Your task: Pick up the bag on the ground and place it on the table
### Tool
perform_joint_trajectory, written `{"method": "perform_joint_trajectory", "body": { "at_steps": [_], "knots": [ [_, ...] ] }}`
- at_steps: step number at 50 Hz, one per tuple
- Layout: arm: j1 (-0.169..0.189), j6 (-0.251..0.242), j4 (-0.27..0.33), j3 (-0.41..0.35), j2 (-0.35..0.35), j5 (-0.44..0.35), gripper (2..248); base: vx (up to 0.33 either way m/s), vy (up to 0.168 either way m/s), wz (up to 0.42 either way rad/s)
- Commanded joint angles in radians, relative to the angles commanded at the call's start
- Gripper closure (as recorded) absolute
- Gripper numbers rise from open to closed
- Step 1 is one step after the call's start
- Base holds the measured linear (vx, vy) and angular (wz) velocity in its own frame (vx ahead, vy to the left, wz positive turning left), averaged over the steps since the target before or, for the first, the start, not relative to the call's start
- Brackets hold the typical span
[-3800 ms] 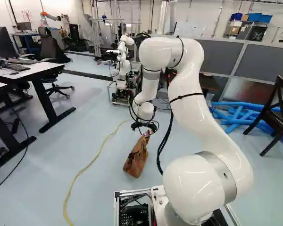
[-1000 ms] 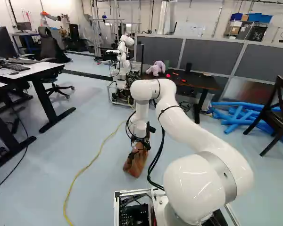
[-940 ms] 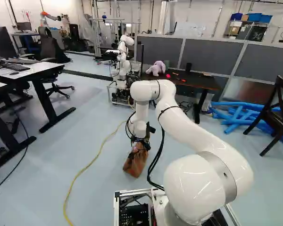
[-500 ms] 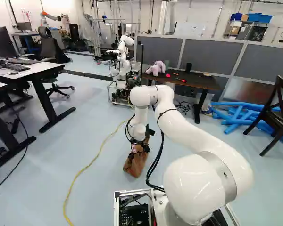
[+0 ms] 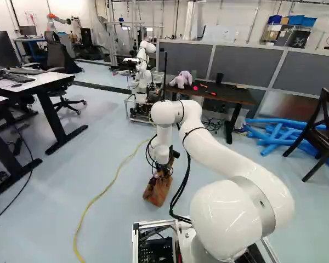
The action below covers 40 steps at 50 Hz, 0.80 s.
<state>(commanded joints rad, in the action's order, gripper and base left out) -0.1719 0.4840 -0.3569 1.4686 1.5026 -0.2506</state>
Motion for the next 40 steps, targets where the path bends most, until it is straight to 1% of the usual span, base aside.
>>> {"method": "perform_joint_trajectory", "body": {
  "at_steps": [1,2,6,7,11,12,22,40],
  "knots": [
    [0.000,0.000,0.000,0.000,0.000,0.000,139,0.000,0.000,0.000],
    [0.000,0.000,0.000,0.000,0.000,0.000,176,0.000,0.000,0.000],
    [0.000,0.000,0.000,0.000,0.000,0.000,176,0.000,0.000,0.000],
    [0.000,0.000,0.000,0.000,0.000,0.000,214,0.000,0.000,0.000],
    [0.000,0.000,0.000,0.000,0.000,0.000,214,0.000,0.000,0.000],
    [0.000,0.000,0.000,0.000,0.000,0.000,229,0.000,0.000,0.000],
    [0.000,0.000,0.000,-0.008,-0.009,0.000,229,0.000,0.000,0.000],
    [0.000,0.000,0.000,-0.067,-0.072,0.000,229,0.000,0.000,0.000]
  ]
}}
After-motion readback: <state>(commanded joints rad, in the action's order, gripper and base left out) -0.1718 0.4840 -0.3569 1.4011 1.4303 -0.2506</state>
